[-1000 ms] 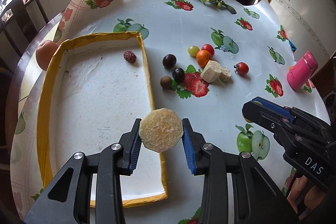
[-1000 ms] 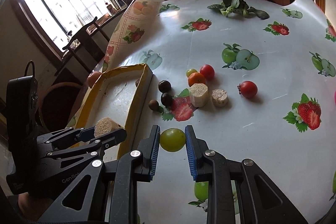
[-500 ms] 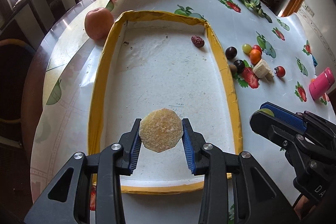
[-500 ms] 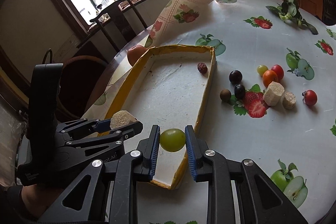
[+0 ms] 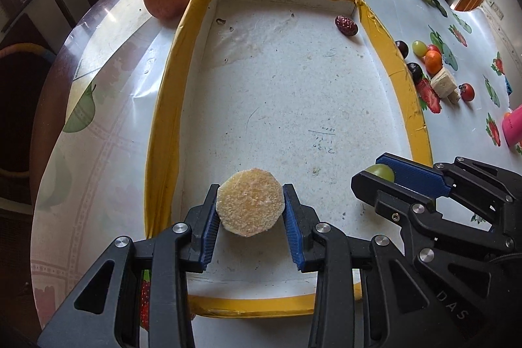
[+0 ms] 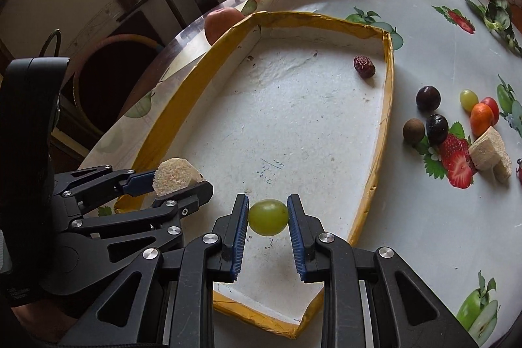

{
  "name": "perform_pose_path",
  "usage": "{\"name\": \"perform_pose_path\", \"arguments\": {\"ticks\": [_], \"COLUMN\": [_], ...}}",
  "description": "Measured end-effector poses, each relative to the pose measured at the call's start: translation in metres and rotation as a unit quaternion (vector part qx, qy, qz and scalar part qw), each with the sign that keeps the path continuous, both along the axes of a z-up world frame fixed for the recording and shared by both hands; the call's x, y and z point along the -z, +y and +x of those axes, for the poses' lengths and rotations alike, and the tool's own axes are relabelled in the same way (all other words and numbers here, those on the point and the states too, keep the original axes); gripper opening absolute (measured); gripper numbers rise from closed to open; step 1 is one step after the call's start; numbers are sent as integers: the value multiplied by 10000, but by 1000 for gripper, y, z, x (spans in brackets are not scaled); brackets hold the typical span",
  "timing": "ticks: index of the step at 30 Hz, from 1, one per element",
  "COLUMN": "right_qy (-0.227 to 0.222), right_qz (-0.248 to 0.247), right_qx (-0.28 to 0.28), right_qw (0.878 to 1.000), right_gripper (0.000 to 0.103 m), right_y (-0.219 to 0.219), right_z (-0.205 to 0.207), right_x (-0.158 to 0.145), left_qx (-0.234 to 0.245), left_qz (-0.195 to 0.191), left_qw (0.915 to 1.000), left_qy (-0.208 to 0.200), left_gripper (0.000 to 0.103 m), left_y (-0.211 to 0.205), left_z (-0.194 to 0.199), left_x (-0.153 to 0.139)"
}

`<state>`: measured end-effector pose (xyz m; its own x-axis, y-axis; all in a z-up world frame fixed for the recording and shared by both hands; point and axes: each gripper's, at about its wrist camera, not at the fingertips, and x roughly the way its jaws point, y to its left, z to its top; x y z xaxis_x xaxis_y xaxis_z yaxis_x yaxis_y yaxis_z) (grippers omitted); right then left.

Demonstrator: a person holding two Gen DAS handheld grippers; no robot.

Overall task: Organize fruits
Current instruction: 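Carry the grape and slice into the tray and open both tools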

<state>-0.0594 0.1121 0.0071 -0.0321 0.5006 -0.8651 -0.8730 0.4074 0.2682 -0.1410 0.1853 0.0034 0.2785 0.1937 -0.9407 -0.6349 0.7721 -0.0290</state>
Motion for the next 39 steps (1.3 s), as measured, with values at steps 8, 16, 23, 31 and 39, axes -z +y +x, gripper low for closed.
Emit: {"name": "perform_pose_path", "arguments": {"ticks": [8,16,23,31,39], "right_qy": [142,66,4,-31,-56], "right_qz": [-125,167,613,636,598], "right_qx": [45,110,495,1167,1581], "right_qw": [9998,9998,9969,9911,9856], "right_gripper": [29,42,42,43,44], "right_y": [1,-20,-58,-104,-142], "right_z": [8,11,26,58,81], "right_x": [10,-16,-46,-50,-47], "left_qx": [-5,30,109,364,476], "left_qz": [226,208,281,329,304], "left_qw": [9996,9998,9995,9983,9980], "left_qy": [143,66,-123,-301,-296], "left_gripper": [50,56,63,63,63], "left_y": [1,-3,-13,-35,-48], "left_z": [5,6,16,37,49], "left_x": [1,-9,-30,-46,-47]}}
